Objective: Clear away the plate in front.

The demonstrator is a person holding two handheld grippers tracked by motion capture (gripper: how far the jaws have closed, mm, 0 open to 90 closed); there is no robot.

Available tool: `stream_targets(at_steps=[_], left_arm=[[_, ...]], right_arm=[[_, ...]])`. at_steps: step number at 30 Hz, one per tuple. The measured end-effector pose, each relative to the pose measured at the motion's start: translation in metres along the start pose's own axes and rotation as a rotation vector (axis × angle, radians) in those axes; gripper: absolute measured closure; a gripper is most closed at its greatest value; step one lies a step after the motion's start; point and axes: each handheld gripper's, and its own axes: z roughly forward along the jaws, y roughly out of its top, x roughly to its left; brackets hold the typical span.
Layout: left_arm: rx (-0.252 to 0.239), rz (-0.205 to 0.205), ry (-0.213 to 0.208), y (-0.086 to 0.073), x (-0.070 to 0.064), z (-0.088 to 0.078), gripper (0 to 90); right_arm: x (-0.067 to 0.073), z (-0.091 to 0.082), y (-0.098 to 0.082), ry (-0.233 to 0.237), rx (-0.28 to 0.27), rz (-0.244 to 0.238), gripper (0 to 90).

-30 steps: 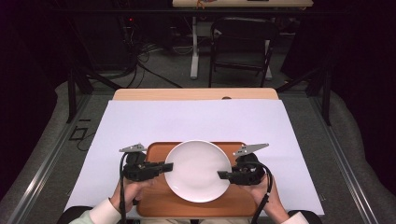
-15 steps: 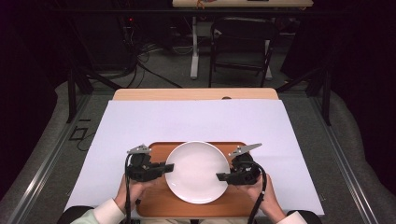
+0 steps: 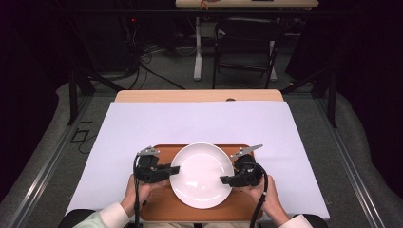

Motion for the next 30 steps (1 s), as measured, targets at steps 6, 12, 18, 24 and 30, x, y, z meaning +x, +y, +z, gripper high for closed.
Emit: stream_targets(at_steps=[6,12,18,24,30], left_arm=[[0.025,0.000,0.017,-0.001,0.002,0.009,67.8],[0.040,0.010,0.030,-0.001,0.001,0.012,65.6],[0.056,0.014,0.037,-0.002,0.002,0.016,64.1],[0.066,0.020,0.044,-0.002,0.002,0.019,63.2],[0.069,0.023,0.046,-0.002,0.002,0.021,62.4]], right_arm=[[-0.003,0.005,0.000,0.008,0.024,0.017,59.3],[-0.004,0.007,0.000,0.001,0.041,0.020,57.5],[-0.005,0.010,0.000,-0.007,0.057,0.031,55.4],[-0.006,0.013,0.000,-0.017,0.071,0.036,53.5],[-0.006,0.014,0.000,-0.028,0.084,0.036,51.8]])
